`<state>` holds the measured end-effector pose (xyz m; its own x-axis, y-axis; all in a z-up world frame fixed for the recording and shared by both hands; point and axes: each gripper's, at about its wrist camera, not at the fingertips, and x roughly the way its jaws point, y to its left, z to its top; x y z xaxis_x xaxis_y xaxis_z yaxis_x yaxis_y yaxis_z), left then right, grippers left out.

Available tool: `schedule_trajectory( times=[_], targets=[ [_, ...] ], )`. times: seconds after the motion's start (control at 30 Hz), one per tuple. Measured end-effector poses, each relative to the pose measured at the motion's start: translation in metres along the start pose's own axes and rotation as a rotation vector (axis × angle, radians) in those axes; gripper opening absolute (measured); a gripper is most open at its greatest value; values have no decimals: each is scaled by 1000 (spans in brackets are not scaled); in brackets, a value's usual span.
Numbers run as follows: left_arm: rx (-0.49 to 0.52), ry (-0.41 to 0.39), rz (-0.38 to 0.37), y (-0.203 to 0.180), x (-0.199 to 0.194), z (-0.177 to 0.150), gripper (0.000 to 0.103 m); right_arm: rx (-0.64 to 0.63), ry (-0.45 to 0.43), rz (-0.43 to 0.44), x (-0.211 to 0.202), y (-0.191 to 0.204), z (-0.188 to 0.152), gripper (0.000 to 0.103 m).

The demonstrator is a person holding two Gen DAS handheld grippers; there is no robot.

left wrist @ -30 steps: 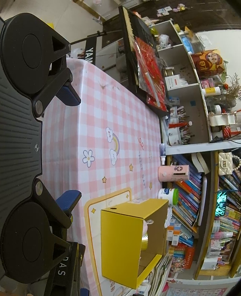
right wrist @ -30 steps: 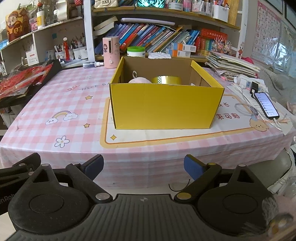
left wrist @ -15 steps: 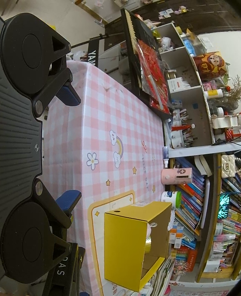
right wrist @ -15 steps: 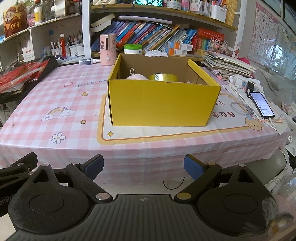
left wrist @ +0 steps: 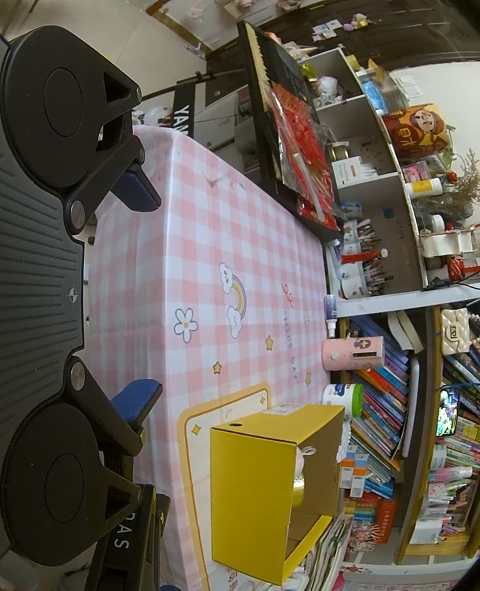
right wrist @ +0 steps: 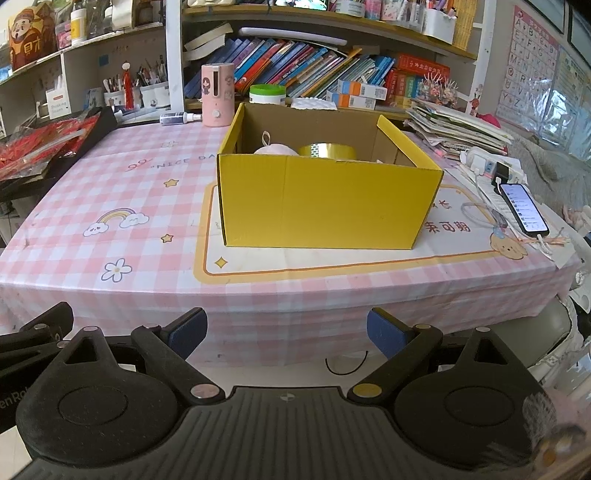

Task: Organize objects
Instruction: 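Withdraw both tools from the yellow box back over the table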

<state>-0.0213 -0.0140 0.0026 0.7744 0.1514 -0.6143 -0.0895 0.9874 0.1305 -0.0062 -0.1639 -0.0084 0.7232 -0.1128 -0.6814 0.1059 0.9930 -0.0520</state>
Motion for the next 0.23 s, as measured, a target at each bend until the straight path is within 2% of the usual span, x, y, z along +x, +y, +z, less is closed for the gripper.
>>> schedule_trajectory(
  times=[0.23],
  targets=[
    [1,0,-1,-1,1,0,98,2,1,1,0,0,0,94]
  ],
)
